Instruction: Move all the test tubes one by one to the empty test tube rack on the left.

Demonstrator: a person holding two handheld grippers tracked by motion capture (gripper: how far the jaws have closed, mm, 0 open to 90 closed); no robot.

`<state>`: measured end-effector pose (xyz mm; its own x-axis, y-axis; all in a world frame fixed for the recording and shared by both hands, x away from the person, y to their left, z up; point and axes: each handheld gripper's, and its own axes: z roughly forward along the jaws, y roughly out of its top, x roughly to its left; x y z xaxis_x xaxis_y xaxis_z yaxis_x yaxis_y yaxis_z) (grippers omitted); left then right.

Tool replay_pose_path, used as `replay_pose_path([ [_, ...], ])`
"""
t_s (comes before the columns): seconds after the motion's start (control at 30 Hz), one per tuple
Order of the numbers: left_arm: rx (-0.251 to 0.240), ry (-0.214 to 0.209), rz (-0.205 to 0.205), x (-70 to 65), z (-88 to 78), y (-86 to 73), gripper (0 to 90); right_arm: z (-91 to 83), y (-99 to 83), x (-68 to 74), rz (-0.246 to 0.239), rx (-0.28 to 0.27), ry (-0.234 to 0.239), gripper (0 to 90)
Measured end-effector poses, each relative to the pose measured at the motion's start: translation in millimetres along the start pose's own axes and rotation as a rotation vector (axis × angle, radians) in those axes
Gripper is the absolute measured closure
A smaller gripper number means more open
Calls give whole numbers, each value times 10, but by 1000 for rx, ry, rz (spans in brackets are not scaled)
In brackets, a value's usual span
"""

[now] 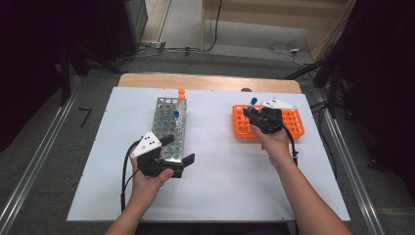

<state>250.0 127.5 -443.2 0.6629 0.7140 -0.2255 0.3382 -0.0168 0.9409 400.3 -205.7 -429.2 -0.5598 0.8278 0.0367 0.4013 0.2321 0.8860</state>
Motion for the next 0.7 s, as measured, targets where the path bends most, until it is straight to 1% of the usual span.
replay_pose_path([
  [0.13, 0, -15, 7, -43, 46, 23, 1, -117, -50, 114, -34, 0, 46, 752],
  [0.3, 3, -43, 15, -101, 136, 54, 15, -259, -132, 258, -61, 7, 103, 752],
  [0.47, 8, -74, 32, -176, 237, 86, 61, -387, -225, 394, -90, 16, 155, 752],
  [0.63, 8, -106, 74, -256, 316, 109, 185, -499, -332, 546, -118, 29, 204, 751],
  [0.7, 11, -122, 82, -279, 346, 113, 229, -539, -368, 608, -126, 33, 227, 751],
])
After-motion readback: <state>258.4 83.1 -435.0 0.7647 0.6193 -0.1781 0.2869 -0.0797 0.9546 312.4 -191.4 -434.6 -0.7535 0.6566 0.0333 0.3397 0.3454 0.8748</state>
